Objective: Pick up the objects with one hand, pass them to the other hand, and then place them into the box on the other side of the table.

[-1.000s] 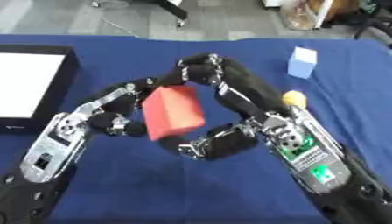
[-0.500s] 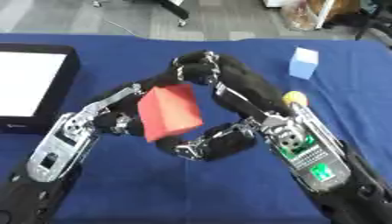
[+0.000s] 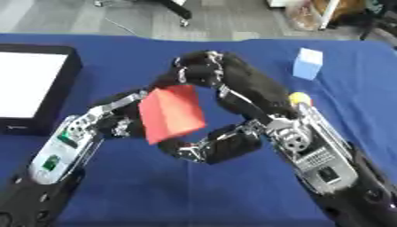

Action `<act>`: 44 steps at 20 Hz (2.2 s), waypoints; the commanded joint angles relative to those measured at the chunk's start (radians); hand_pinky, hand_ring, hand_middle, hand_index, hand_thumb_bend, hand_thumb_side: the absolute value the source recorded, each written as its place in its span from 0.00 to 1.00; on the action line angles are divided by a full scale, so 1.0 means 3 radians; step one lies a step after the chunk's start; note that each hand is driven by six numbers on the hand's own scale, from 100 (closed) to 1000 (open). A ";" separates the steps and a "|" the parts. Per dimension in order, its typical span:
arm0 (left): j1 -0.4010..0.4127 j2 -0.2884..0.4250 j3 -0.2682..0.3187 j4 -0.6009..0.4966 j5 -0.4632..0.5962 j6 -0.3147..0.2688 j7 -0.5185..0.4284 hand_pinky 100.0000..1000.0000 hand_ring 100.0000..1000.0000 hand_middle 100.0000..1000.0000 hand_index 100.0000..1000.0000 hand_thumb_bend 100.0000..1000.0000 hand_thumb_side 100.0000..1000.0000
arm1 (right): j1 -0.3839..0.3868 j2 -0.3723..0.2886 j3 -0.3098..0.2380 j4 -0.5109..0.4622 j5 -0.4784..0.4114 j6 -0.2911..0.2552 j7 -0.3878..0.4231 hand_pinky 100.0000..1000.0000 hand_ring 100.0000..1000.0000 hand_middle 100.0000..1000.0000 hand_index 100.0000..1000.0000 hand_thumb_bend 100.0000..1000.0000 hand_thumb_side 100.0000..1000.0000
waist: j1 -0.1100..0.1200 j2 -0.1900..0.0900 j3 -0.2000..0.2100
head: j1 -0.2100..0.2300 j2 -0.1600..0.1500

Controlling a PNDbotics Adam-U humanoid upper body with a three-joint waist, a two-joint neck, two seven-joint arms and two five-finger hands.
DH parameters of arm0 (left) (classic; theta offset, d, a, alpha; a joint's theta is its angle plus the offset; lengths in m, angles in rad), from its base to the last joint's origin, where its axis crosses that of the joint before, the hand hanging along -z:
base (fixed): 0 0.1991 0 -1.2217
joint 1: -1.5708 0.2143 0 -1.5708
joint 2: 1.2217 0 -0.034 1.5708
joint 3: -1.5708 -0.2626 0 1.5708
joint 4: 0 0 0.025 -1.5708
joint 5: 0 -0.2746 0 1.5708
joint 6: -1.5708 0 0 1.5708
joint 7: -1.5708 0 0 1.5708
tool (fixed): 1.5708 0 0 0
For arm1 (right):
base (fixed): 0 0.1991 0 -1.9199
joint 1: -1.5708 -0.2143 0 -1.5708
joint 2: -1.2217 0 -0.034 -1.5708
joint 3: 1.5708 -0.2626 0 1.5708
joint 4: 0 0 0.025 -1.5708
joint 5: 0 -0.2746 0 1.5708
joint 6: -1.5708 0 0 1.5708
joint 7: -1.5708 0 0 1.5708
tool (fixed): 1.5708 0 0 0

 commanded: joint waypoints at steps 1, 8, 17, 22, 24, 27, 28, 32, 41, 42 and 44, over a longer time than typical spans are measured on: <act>-0.0010 0.0064 0.0074 -0.0007 0.0085 -0.0015 -0.0101 0.76 0.71 0.75 0.91 0.95 0.57 | -0.0039 -0.0066 -0.0054 -0.0090 0.0030 -0.0002 -0.0017 0.60 0.56 0.34 0.45 0.00 0.11 | 0.0011 -0.0026 -0.0005 | 0.0012 0.0017; 0.0058 0.0107 0.0169 0.0051 0.0196 -0.0044 -0.0160 0.76 0.70 0.73 0.90 0.94 0.56 | -0.0034 -0.0105 -0.0092 -0.0212 -0.0002 0.0029 -0.0007 0.61 0.56 0.34 0.45 0.00 0.11 | 0.0009 -0.0029 -0.0016 | 0.0015 0.0017; -0.0009 0.0079 0.0117 -0.0024 0.0337 -0.0022 -0.0247 0.77 0.70 0.73 0.90 0.95 0.56 | -0.0063 -0.0085 -0.0055 -0.0098 0.0037 0.0010 -0.0026 0.60 0.55 0.34 0.45 0.00 0.11 | 0.0025 -0.0020 -0.0007 | -0.0013 0.0017; -0.0067 0.0068 0.0087 -0.0081 0.0401 0.0001 -0.0247 0.77 0.70 0.73 0.90 0.96 0.56 | -0.0028 -0.0192 -0.0068 -0.0233 0.0017 0.0006 -0.0006 0.58 0.54 0.33 0.45 0.00 0.10 | 0.0027 -0.0015 -0.0001 | -0.0024 0.0017; -0.0084 0.0070 0.0077 -0.0106 0.0404 0.0001 -0.0244 0.76 0.70 0.72 0.90 0.96 0.56 | -0.0030 -0.0211 -0.0068 -0.0265 -0.0006 0.0015 0.0014 0.57 0.53 0.33 0.44 0.00 0.10 | 0.0029 -0.0016 0.0001 | -0.0030 0.0017; -0.0108 0.0072 0.0041 -0.0138 0.0394 0.0007 -0.0256 0.76 0.70 0.72 0.89 0.95 0.55 | -0.0046 -0.0223 -0.0050 -0.0274 -0.0037 -0.0001 0.0051 0.56 0.52 0.33 0.44 0.00 0.10 | 0.0031 -0.0018 0.0003 | -0.0039 0.0017; -0.0117 0.0070 0.0026 -0.0144 0.0392 0.0012 -0.0263 0.76 0.70 0.72 0.89 0.95 0.55 | -0.0052 -0.0224 -0.0045 -0.0274 -0.0043 -0.0008 0.0065 0.56 0.52 0.33 0.44 0.00 0.10 | 0.0031 -0.0019 0.0004 | -0.0040 0.0017; -0.0148 0.0056 -0.0042 -0.0149 0.0387 0.0049 -0.0309 0.76 0.69 0.71 0.89 0.94 0.56 | -0.0083 -0.0224 -0.0049 -0.0275 -0.0019 -0.0008 0.0102 0.52 0.51 0.32 0.43 0.00 0.12 | 0.0028 -0.0024 0.0002 | -0.0042 0.0017; -0.0215 0.0019 -0.0174 -0.0082 0.0452 0.0197 -0.0327 0.76 0.68 0.69 0.88 0.87 0.57 | -0.0126 -0.0226 -0.0052 -0.0275 0.0064 -0.0031 0.0084 0.46 0.49 0.31 0.42 0.00 0.11 | 0.0028 -0.0024 0.0003 | -0.0040 0.0017; -0.0223 0.0020 -0.0183 -0.0079 0.0464 0.0207 -0.0320 0.76 0.68 0.69 0.88 0.87 0.57 | -0.0133 -0.0233 -0.0050 -0.0275 0.0054 -0.0026 0.0069 0.46 0.49 0.31 0.41 0.00 0.11 | 0.0028 -0.0024 0.0003 | -0.0039 0.0017; -0.0239 0.0028 -0.0200 -0.0078 0.0477 0.0219 -0.0310 0.76 0.68 0.68 0.88 0.86 0.57 | -0.0150 -0.0247 -0.0046 -0.0275 0.0036 -0.0020 0.0041 0.47 0.49 0.30 0.41 0.01 0.10 | 0.0028 -0.0024 0.0004 | -0.0042 0.0017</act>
